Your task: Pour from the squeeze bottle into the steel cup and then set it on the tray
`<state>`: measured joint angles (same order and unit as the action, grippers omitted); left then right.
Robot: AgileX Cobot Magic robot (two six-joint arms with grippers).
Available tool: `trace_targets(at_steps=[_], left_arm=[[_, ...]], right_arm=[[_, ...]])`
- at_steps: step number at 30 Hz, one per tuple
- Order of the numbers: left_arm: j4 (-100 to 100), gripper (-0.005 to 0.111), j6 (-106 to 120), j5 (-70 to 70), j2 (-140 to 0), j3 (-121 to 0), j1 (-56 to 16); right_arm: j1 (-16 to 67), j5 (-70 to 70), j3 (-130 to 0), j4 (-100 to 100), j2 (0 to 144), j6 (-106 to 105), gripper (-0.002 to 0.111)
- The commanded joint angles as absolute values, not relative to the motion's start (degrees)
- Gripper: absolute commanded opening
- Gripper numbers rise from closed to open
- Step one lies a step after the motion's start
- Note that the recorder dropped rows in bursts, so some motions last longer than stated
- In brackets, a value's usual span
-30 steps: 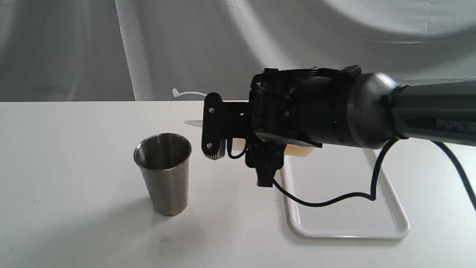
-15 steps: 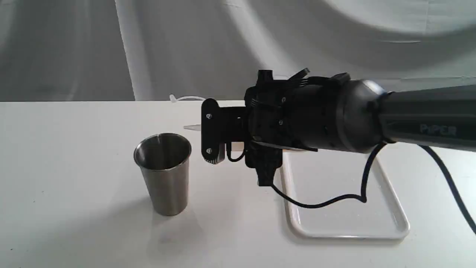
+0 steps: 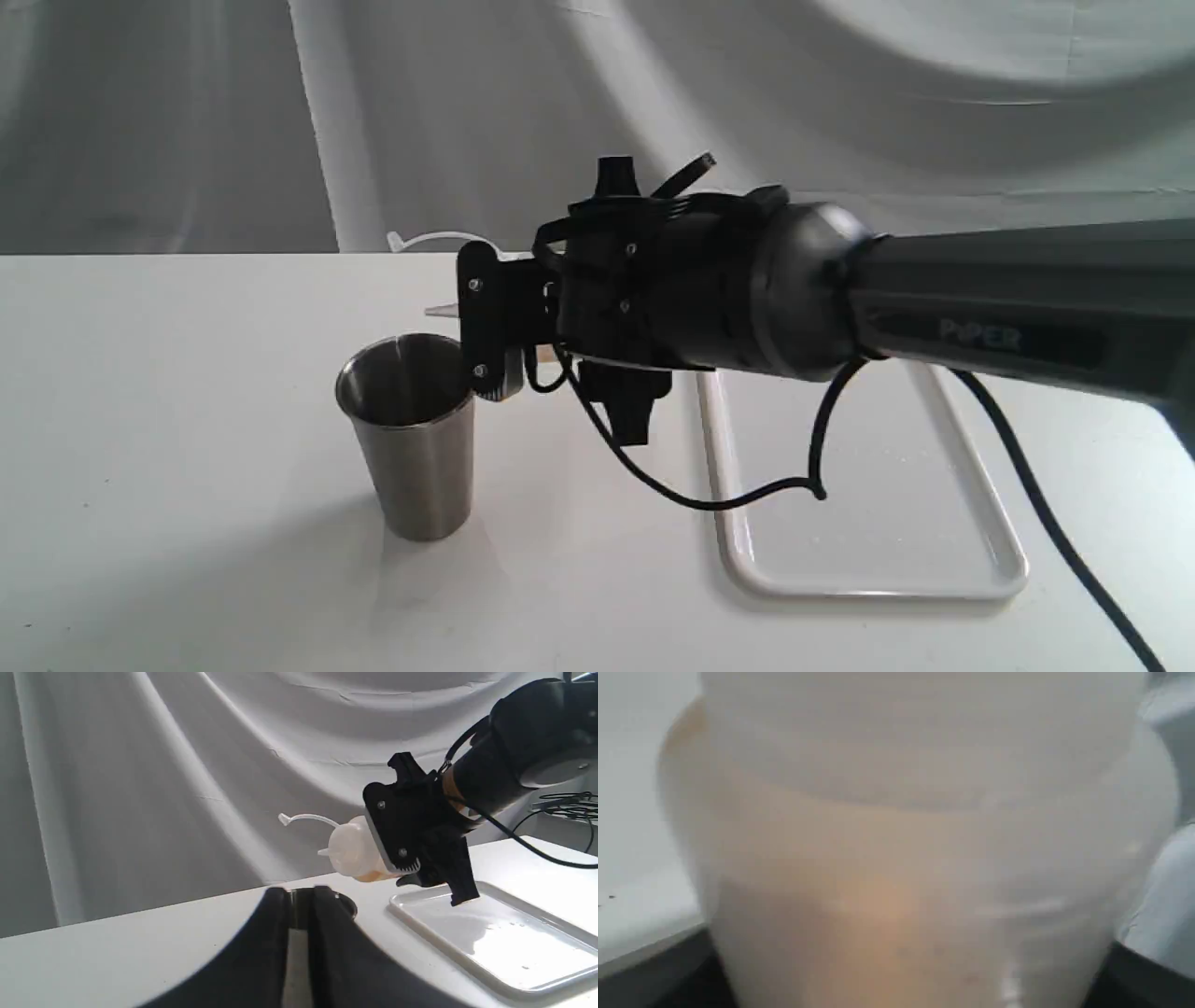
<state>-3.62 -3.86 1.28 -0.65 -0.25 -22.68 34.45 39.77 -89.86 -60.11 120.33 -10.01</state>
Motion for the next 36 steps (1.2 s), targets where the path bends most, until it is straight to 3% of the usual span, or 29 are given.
trace_targets(at_steps=[1,36], left_arm=[[-3.85,0.008,-3.9,0.71,-0.91,0.0,-22.56],[-3.85,0.008,-3.9,0.71,-0.91,0.0,-22.56]], right_arm=[[34.85,40.33,-90.73,-63.49,119.74,-10.69,0.03],[36.69,42.63,-90.73,-85.28,119.74,-15.17,0.025]])
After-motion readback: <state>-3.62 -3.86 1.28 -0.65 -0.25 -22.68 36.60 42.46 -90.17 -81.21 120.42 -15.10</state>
